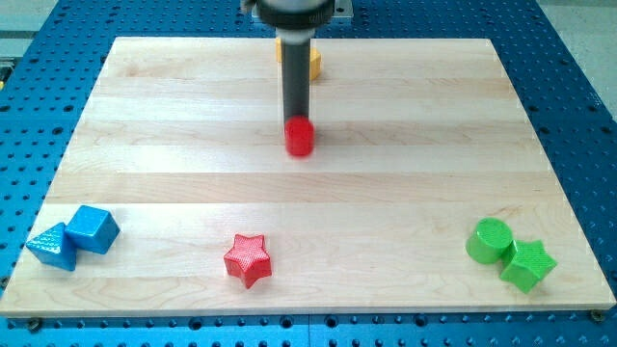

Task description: Slide the red circle close to the red star

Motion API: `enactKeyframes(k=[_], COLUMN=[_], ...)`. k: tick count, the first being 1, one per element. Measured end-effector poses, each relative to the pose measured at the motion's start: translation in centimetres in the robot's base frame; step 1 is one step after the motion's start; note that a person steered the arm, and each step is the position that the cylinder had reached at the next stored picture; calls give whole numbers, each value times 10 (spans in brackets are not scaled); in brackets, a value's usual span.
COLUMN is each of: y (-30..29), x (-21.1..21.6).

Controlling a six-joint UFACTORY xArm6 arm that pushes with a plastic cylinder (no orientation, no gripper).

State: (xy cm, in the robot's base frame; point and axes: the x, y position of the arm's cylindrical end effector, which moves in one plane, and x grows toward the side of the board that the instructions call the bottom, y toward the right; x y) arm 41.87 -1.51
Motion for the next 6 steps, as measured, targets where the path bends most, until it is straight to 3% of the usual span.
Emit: enactKeyframes(k=[2, 4, 6], y=[46, -55, -50], x=[22, 84, 93])
